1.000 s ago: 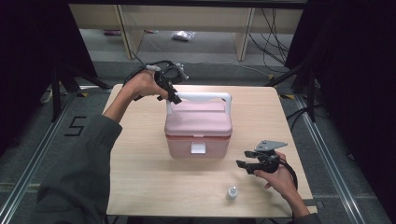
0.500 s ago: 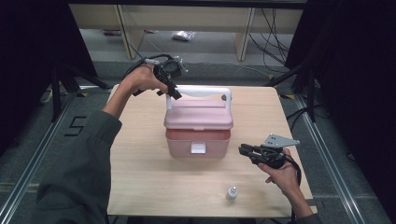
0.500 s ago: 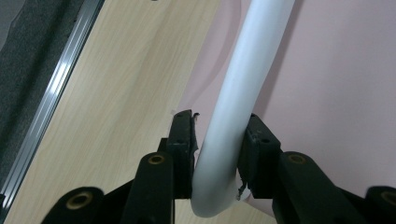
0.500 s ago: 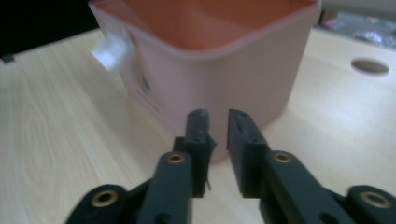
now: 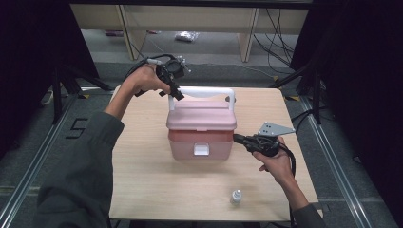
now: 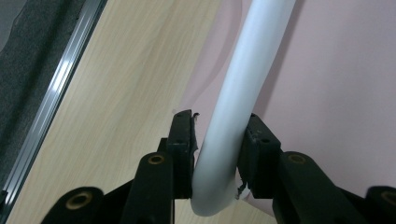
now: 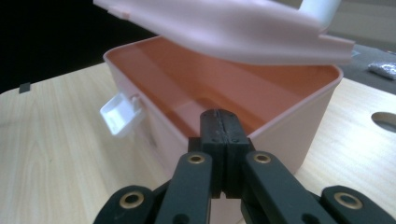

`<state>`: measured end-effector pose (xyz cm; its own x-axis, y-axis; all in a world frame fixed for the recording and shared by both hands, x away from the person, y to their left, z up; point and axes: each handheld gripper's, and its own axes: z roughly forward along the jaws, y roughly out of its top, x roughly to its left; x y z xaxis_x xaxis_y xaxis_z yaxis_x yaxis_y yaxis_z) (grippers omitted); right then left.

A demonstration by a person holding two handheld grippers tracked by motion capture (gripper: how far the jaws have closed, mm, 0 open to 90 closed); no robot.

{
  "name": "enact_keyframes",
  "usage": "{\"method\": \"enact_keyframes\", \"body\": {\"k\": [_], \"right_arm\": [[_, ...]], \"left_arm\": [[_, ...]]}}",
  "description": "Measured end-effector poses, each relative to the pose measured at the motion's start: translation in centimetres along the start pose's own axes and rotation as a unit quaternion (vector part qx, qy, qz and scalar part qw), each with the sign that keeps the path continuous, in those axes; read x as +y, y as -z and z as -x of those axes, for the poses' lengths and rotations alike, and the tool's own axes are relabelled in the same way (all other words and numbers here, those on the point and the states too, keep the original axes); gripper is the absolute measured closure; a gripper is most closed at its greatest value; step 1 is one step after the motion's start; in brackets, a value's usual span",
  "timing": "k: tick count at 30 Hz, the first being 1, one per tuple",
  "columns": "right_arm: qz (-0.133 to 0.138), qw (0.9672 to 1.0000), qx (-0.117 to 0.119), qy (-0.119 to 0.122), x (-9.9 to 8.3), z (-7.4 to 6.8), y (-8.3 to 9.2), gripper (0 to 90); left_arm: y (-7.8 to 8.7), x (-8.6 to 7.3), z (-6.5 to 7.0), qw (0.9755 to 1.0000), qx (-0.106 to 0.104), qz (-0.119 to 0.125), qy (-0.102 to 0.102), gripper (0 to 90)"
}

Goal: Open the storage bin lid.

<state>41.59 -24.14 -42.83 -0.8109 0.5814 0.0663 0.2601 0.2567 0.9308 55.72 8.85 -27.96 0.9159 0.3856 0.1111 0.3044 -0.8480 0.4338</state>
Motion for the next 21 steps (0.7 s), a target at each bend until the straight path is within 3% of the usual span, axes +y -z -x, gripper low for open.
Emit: {"method": "enact_keyframes", "body": {"k": [1,3,4,5,8,11,12,13,14,15,18,21], "right_arm": [[0.017,0.9997,0.008,-0.016,0.1,0.1,-0.2,90.0],[0.018,0.9997,0.012,-0.009,0.3,0.5,-0.2,90.0],[0.025,0.9994,0.009,-0.02,0.3,0.3,-0.4,90.0],[0.019,0.9997,0.011,-0.007,0.5,0.5,-0.3,90.0],[0.026,0.9995,0.011,-0.015,0.6,0.4,-0.6,90.0],[0.026,0.9995,0.015,-0.006,0.8,0.6,-1.0,90.0],[0.023,0.9996,0.01,-0.014,0.9,0.5,-1.1,90.0],[0.02,0.9997,0.015,0.004,1.1,0.8,-1.3,90.0],[0.02,0.9997,0.015,0.004,1.1,0.8,-1.3,90.0],[0.02,0.9995,0.018,-0.015,1.1,0.5,-1.5,90.0],[0.02,0.9997,0.014,-0.004,1.2,0.7,-1.6,90.0],[0.018,0.9997,0.014,-0.013,1.3,0.6,-1.7,90.0]], "left_arm": [[0.0,0.0,0.0,1.0,0.0,0.001,0.0,67.9],[0.1,-0.1,0.0,1.0,0.0,-0.004,-0.006,68.0],[0.1,0.0,0.0,1.0,0.001,-0.005,-0.007,68.0],[0.1,0.0,0.1,1.0,0.001,-0.006,-0.008,68.0],[0.1,0.0,0.0,1.0,0.001,-0.005,-0.008,68.0],[0.1,0.0,0.0,1.0,0.001,-0.004,-0.008,68.0],[0.1,0.0,0.0,1.0,0.001,-0.004,-0.007,68.0],[0.1,0.0,0.0,1.0,0.001,-0.005,-0.008,68.0],[0.1,0.0,0.0,1.0,0.001,-0.005,-0.008,68.0],[0.1,0.0,0.0,1.0,0.001,-0.004,-0.008,68.0],[0.1,0.0,0.0,1.0,0.001,-0.003,-0.007,68.0],[0.1,-0.1,0.0,1.0,0.001,-0.002,-0.007,68.0]]}}
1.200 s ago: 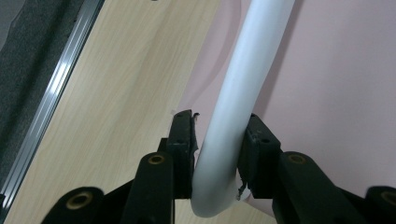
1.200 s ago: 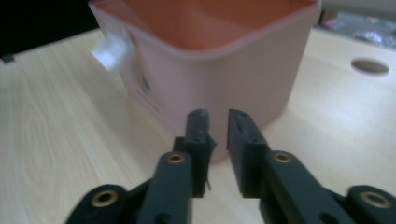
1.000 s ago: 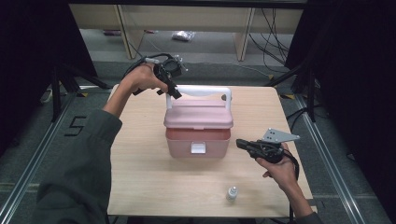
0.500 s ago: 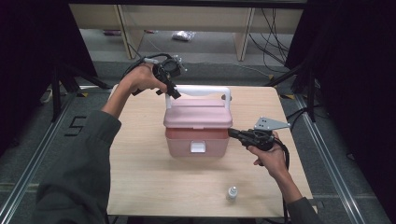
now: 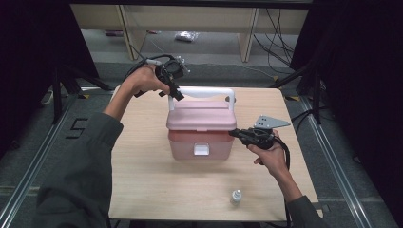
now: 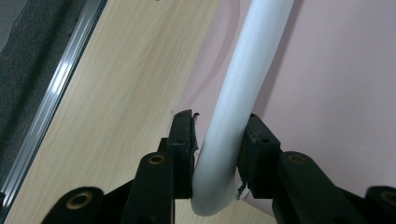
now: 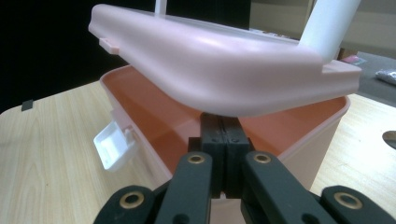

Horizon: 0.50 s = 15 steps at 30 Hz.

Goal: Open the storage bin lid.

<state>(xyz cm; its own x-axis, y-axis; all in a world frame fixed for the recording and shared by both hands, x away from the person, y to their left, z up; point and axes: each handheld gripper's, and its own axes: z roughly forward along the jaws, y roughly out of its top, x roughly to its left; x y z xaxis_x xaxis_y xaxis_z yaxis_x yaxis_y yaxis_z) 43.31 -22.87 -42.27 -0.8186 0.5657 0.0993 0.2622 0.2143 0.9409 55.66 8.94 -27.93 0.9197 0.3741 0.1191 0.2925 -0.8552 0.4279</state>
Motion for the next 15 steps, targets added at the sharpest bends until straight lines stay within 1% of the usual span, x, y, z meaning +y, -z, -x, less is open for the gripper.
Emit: {"method": "enact_keyframes", "body": {"k": [1,2,3,4,5,6,7,8,9,11,12,13,14,15], "right_arm": [[0.0,1.0,0.0,0.0,0.0,0.0,0.0,90.0],[0.014,0.9998,-0.007,0.01,0.07,0.18,-0.16,90.0],[0.014,0.9998,-0.007,0.01,0.07,0.18,-0.16,90.0],[0.006,0.9999,-0.003,0.011,0.16,0.25,-0.05,90.0],[0.011,0.9999,0.001,0.004,0.19,0.2,-0.14,90.0],[0.016,0.9997,-0.008,0.017,0.41,0.35,-0.14,90.0],[0.016,0.9997,-0.008,0.017,0.41,0.35,-0.14,90.0],[0.012,0.9999,0.002,0.003,0.43,0.16,-0.14,90.0],[0.011,0.9999,-0.002,0.011,0.54,0.27,-0.11,90.0],[0.01,0.9998,-0.006,0.013,0.62,0.26,-0.07,90.0],[0.011,0.9997,-0.008,0.018,0.64,0.32,-0.07,90.0],[0.018,0.9998,-0.007,0.005,0.57,0.16,-0.21,90.0],[0.008,0.9999,-0.002,0.009,0.63,0.25,-0.09,90.0],[0.013,0.9999,-0.005,0.009,0.61,0.22,-0.15,90.0]], "left_arm": [[0.0,0.0,0.0,1.0,0.0,0.0,0.0,68.0],[0.0,0.02,0.01,1.0,0.0,0.0,0.001,68.0],[-0.01,0.03,0.01,1.0,0.0,0.0,0.001,68.0],[0.0,0.05,0.03,1.0,0.0,-0.002,0.0,68.0],[0.0,0.05,0.03,1.0,0.0,-0.002,0.0,68.0],[0.0,0.03,0.01,1.0,0.001,-0.001,0.0,68.0],[0.02,0.02,-0.01,1.0,0.001,0.0,0.001,68.0],[0.02,0.01,-0.04,1.0,0.002,0.0,0.001,68.0],[0.03,0.0,-0.06,1.0,0.002,0.0,0.001,68.0],[0.03,-0.01,-0.07,1.0,0.002,0.0,0.001,68.0],[0.03,-0.01,-0.07,1.0,0.002,0.001,0.002,67.9],[-0.04,-0.03,0.0,0.9999,0.003,0.007,0.01,67.7],[-0.02,-0.04,-0.04,0.9999,0.005,0.006,0.01,67.3],[-0.02,-0.08,-0.05,0.9998,0.009,0.007,0.015,65.1]]}}
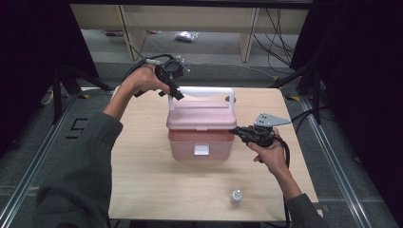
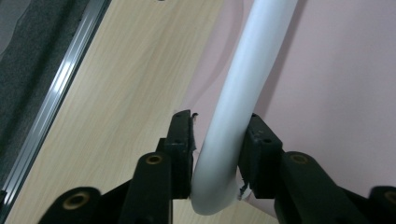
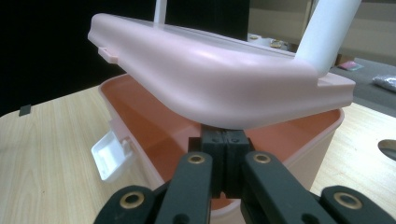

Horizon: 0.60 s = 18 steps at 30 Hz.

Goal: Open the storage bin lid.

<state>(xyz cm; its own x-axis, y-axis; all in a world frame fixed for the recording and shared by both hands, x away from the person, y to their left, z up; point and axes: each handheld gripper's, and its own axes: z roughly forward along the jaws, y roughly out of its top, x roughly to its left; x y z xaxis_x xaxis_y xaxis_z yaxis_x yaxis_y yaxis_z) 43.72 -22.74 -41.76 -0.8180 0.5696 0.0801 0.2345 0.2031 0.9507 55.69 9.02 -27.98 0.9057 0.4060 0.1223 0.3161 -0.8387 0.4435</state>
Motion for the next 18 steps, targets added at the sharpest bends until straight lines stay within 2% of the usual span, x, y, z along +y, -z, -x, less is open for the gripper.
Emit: {"method": "enact_keyframes", "body": {"k": [2,5,6,8,10,11,12,14,16,18], "right_arm": [[0.003,0.9999,-0.003,0.012,0.0,0.1,0.0,90.0],[0.001,1.0,0.002,0.003,0.0,0.1,0.0,90.0],[0.003,0.9999,-0.001,0.014,0.0,0.2,0.0,90.0],[0.001,1.0,-0.003,0.009,0.1,0.1,0.1,90.0],[0.002,1.0,-0.002,0.002,0.1,0.0,0.1,90.0],[-0.002,1.0,-0.002,0.004,0.1,0.1,0.2,90.0],[-0.002,1.0,-0.002,0.004,0.1,0.1,0.2,90.0],[-0.002,1.0,0.0,0.007,0.2,0.2,0.1,90.0],[0.007,0.9999,-0.01,0.011,0.2,0.2,0.0,90.0],[0.007,0.9999,-0.01,0.009,0.2,0.3,0.0,90.0]], "left_arm": [[0.1,-0.1,-0.1,0.9999,0.009,0.005,0.005,58.4],[0.7,-0.4,-0.2,0.999,0.03,0.028,0.017,51.9],[1.0,-0.5,-0.2,0.9987,0.034,0.032,0.02,48.6],[1.6,-0.9,-0.2,0.9975,0.043,0.049,0.028,42.8],[2.5,-1.4,0.2,0.9953,0.045,0.078,0.037,39.7],[3.2,-1.9,0.6,0.9928,0.05,0.1,0.044,36.6],[3.2,-1.9,0.6,0.9928,0.05,0.1,0.044,35.9],[3.9,-2.7,1.2,0.9905,0.063,0.107,0.06,34.3],[4.3,-3.7,1.6,0.987,0.08,0.117,0.077,33.8],[4.7,-4.8,1.7,0.9822,0.092,0.133,0.095,33.1]]}}
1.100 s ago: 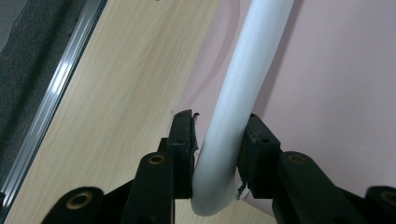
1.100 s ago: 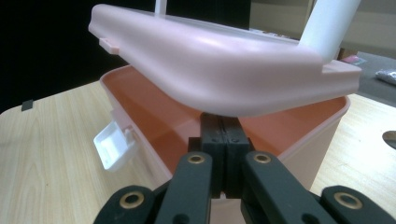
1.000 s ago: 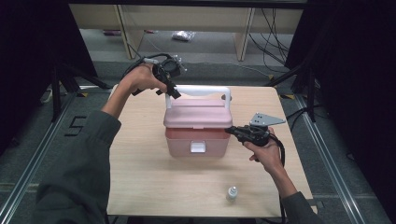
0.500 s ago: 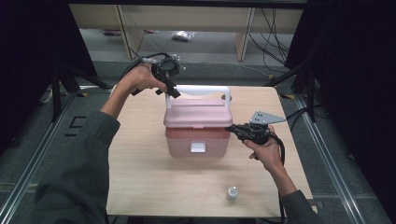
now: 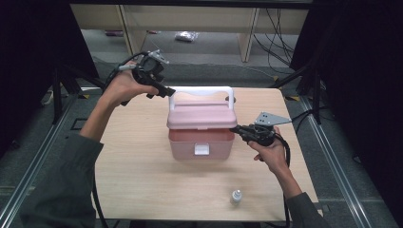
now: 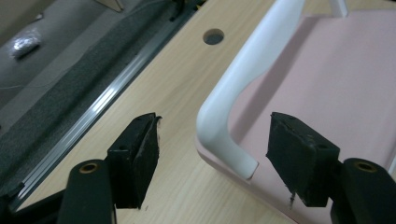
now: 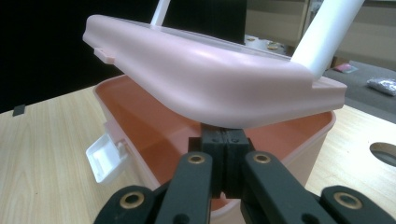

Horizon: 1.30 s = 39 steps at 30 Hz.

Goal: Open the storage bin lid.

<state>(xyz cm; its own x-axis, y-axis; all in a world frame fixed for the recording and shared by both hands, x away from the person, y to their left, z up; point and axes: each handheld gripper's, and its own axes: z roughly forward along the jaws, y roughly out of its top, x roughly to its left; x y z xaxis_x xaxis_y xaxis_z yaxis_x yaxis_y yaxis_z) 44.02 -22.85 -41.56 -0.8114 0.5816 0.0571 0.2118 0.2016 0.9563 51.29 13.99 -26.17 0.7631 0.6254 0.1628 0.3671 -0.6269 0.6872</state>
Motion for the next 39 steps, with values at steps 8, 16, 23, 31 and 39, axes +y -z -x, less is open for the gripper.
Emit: {"method": "enact_keyframes", "body": {"k": [8,16,23,31,39], "right_arm": [[0.0,1.0,-0.001,-0.001,0.3,0.3,0.3,90.0],[0.008,1.0,0.0,-0.003,1.2,0.5,0.5,90.0],[0.015,0.9998,-0.009,0.002,1.8,0.6,0.5,90.0],[0.021,0.9997,-0.008,-0.005,2.8,0.7,0.6,90.0],[0.024,0.9997,-0.009,0.001,3.5,1.0,0.4,90.0]], "left_arm": [[0.9,-3.9,-0.4,0.9981,0.018,0.032,0.05,32.0],[-0.3,-7.8,-1.1,0.9956,0.006,0.043,0.083,32.0],[-1.6,-10.4,-0.6,0.9933,0.002,0.043,0.107,30.9],[-3.3,-12.1,2.2,0.9893,0.007,0.072,0.126,29.4],[-5.7,-12.5,5.5,0.9873,-0.005,0.082,0.136,29.6]]}}
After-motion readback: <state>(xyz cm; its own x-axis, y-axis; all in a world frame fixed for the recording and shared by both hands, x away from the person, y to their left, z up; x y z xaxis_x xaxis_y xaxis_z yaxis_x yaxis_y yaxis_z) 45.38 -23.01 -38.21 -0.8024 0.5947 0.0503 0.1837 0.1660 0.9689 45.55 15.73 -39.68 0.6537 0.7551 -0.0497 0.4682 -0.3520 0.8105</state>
